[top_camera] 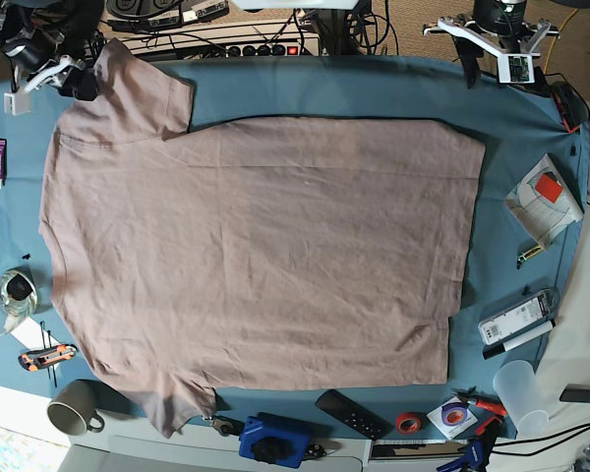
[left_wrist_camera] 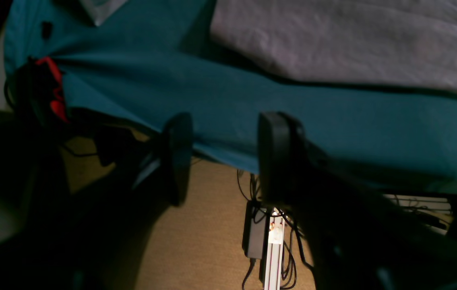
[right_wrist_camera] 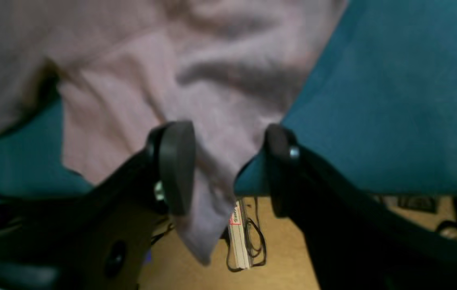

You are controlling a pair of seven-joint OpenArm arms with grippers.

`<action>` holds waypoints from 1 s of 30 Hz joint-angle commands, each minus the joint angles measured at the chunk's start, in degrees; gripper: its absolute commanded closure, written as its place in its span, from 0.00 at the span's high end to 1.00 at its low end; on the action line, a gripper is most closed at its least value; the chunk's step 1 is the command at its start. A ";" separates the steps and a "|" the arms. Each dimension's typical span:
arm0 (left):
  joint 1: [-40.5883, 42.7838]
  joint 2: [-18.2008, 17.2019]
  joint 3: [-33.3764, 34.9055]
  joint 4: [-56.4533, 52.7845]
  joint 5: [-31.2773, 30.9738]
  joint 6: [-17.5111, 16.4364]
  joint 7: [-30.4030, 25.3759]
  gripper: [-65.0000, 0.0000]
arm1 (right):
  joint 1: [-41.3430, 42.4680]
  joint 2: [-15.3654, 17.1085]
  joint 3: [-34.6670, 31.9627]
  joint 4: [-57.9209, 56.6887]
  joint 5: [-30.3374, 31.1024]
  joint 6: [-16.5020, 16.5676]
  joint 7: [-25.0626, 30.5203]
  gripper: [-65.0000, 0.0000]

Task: Fold the T-shirt properly
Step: 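Grasp the shirt's shoulder edges with the left and right grippers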

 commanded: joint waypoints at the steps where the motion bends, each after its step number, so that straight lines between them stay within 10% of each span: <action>1: 0.68 -0.15 -0.11 0.92 0.02 -0.02 -1.29 0.41 | -0.50 0.81 0.33 -0.31 -1.14 -0.37 -1.27 0.44; 30: -18.69 -0.15 -0.07 -8.24 -3.69 -0.07 -1.01 0.41 | -0.52 -3.96 -3.37 -0.63 6.47 0.93 -7.28 0.44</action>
